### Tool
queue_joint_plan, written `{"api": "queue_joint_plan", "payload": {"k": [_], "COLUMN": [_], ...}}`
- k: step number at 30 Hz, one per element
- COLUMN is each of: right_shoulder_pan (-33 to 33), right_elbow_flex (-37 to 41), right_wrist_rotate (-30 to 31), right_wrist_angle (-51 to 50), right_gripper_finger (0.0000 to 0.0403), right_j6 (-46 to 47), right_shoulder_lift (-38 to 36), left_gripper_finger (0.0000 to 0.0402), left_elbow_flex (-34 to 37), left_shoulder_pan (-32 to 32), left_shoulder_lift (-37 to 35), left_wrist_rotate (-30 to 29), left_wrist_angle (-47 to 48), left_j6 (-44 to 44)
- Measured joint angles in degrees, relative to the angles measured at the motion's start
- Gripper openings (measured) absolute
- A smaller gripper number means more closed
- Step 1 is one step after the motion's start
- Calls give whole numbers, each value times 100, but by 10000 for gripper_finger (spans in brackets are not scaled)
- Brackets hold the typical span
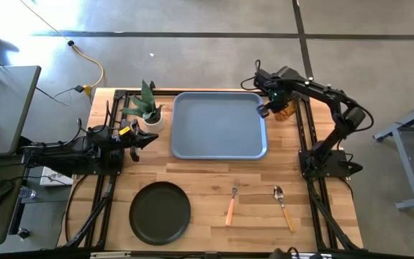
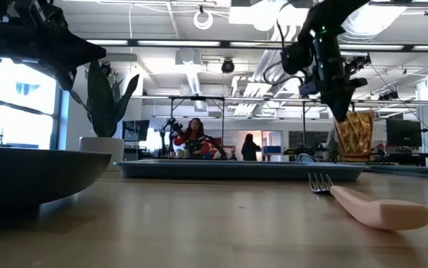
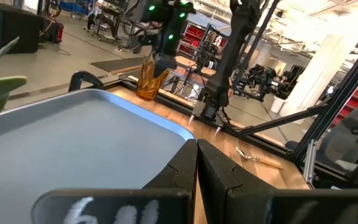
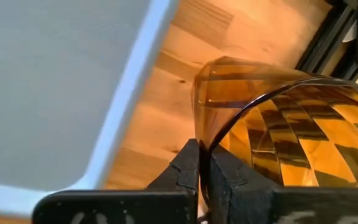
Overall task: Pick and place plate/cup/fork/spoon on tray
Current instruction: Put the yellow glass on the blue tray
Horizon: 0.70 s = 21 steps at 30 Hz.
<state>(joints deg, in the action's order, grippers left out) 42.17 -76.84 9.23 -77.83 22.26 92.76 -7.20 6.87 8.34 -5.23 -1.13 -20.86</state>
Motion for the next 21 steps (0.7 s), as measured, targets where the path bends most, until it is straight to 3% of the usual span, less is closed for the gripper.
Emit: {"api": "queue_joint_plan", "payload": {"k": [12,21], "right_shoulder_pan": [-1317,-1874], "right_elbow_flex": [-1395,-2466], "right_wrist_rotate": [256,733], "right_wrist_angle": [175,636], "right_gripper_finger": [0,0], "right_j6": [600,-27], "right_shoulder_lift": [-220,-220], "left_gripper_finger": [3,3], "left_elbow_flex": [-2,-2], "left_shoulder_pan": [-2,0], "left_shoulder_lift": [2,2], "left_wrist_rotate": [-2,4], "left_wrist_angle": [225,313], "left_j6": [0,-4]}}
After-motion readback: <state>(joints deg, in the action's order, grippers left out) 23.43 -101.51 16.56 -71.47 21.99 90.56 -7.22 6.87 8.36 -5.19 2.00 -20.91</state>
